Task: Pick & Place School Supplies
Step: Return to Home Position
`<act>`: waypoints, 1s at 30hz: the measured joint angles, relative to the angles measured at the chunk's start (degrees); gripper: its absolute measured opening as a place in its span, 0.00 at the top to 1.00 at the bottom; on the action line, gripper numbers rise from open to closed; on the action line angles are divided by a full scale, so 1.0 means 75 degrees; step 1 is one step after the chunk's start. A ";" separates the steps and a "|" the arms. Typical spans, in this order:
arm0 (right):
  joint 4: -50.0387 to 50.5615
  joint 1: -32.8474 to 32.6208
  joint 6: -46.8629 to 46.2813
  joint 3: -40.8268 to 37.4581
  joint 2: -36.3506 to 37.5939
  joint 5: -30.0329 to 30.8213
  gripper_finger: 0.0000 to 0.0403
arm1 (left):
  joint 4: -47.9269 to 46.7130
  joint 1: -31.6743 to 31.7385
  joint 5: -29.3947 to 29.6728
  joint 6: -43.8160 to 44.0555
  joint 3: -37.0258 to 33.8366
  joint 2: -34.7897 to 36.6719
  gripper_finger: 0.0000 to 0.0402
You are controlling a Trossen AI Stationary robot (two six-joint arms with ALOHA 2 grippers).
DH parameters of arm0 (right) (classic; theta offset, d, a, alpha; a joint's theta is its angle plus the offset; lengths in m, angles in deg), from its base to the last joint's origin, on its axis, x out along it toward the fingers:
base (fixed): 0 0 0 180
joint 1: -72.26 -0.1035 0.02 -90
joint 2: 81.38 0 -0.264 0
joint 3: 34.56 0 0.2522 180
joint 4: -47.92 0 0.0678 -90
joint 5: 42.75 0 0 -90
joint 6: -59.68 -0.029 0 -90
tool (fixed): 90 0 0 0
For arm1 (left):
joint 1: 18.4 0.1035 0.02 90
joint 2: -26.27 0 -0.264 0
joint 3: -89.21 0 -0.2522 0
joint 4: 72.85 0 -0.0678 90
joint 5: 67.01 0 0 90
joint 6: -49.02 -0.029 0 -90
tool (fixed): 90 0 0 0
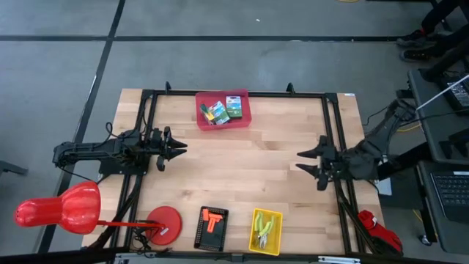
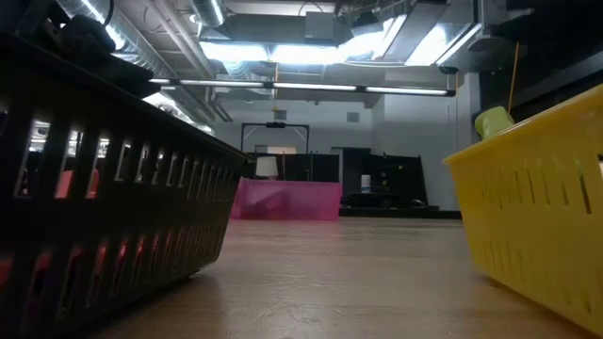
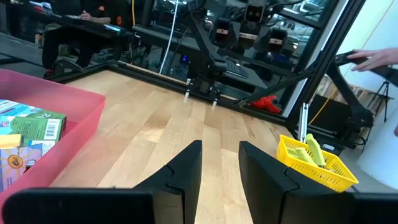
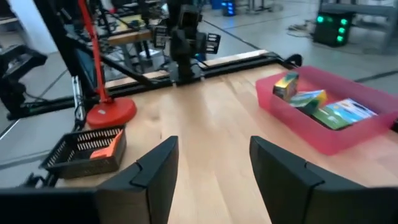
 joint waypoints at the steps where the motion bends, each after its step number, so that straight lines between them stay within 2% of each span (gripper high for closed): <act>1: -0.0265 0.0232 0.0271 -0.0226 0.0150 -0.0296 0.51 | -0.0001 0.0000 0.0000 0.0002 0.0000 0.0000 0.75; 10: -0.0943 0.2421 0.1405 -0.1879 0.1670 -0.2860 0.56 | 0.0002 0.0000 0.0000 0.0003 0.0000 0.0000 0.75; 20: -0.0802 0.4618 0.2363 -0.2631 0.3284 -0.5471 0.59 | -0.0001 0.0000 0.0000 0.0003 0.0000 0.0000 0.75; 27: -0.0160 0.5259 0.2464 -0.2950 0.4420 -0.7175 0.59 | -0.0001 0.0000 -0.0002 0.0003 0.0000 0.0000 0.75; 30: -0.0207 0.5257 0.2472 -0.2935 0.4462 -0.7355 0.59 | -0.0001 0.0000 -0.0003 0.0003 0.0000 0.0000 0.75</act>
